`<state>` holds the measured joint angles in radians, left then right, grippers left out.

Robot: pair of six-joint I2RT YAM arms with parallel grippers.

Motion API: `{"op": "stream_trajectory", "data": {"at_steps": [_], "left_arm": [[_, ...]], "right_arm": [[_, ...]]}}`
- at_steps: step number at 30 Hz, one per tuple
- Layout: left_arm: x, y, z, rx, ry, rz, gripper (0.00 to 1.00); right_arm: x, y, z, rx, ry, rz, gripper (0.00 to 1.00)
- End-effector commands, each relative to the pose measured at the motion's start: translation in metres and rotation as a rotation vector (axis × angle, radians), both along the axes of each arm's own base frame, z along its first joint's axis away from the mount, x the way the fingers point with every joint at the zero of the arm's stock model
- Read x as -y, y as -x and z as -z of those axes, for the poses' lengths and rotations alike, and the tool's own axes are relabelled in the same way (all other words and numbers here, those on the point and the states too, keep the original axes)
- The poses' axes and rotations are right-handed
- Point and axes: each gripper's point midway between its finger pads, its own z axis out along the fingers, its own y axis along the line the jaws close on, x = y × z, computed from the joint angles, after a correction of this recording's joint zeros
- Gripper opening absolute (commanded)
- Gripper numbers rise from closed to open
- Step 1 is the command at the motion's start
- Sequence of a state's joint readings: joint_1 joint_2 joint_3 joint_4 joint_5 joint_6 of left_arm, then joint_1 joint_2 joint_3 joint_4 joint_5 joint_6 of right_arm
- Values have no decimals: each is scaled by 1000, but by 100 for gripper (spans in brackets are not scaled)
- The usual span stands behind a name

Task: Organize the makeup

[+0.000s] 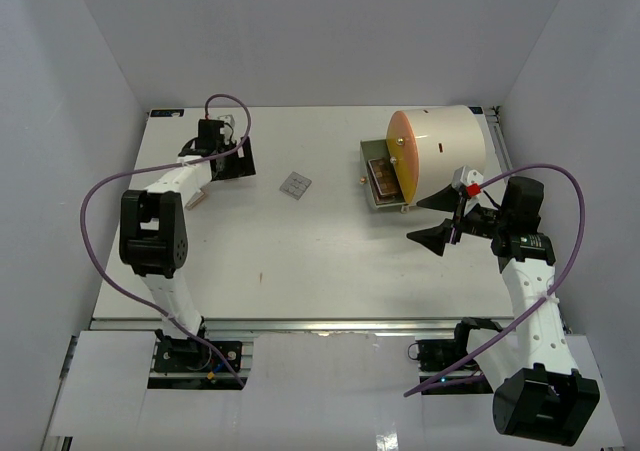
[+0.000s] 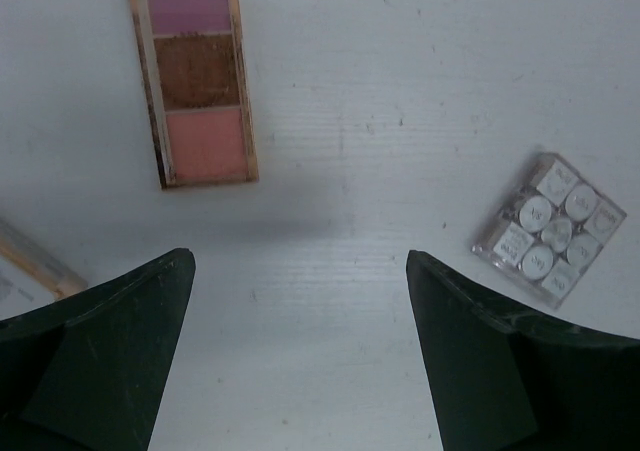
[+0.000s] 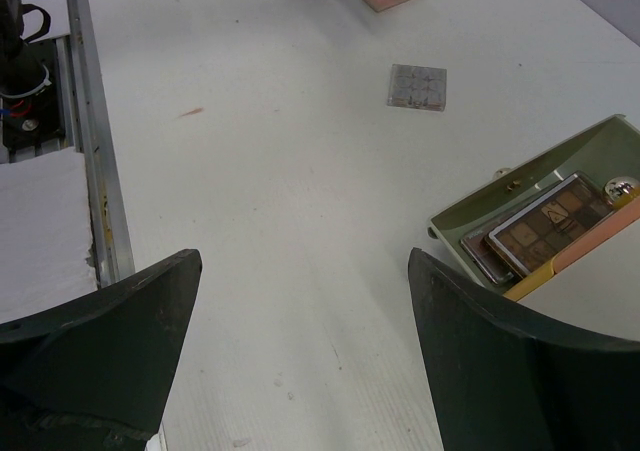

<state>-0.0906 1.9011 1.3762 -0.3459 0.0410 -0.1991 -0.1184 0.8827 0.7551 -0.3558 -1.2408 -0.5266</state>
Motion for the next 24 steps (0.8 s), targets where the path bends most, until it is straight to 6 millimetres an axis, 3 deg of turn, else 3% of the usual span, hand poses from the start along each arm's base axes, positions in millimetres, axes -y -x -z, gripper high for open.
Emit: {"op": "stream_trajectory", "data": {"at_steps": [1,10,17,24], "left_arm": [[-20,-31,-8,18,-28,-71,98],[-41,-65,-3,22,-98,-118,98],[-45,-65,24,-38,-103,-109,92],[-41,-64,30,-55,-87,-96,82]], "right_arm": [[-1,3,-7,31,-15,-23,90],[-1,3,-7,31,-15,-23,90],[0,0,-5,27,-7,-9,90],[0,0,-5,29,-5,-7,90]]}}
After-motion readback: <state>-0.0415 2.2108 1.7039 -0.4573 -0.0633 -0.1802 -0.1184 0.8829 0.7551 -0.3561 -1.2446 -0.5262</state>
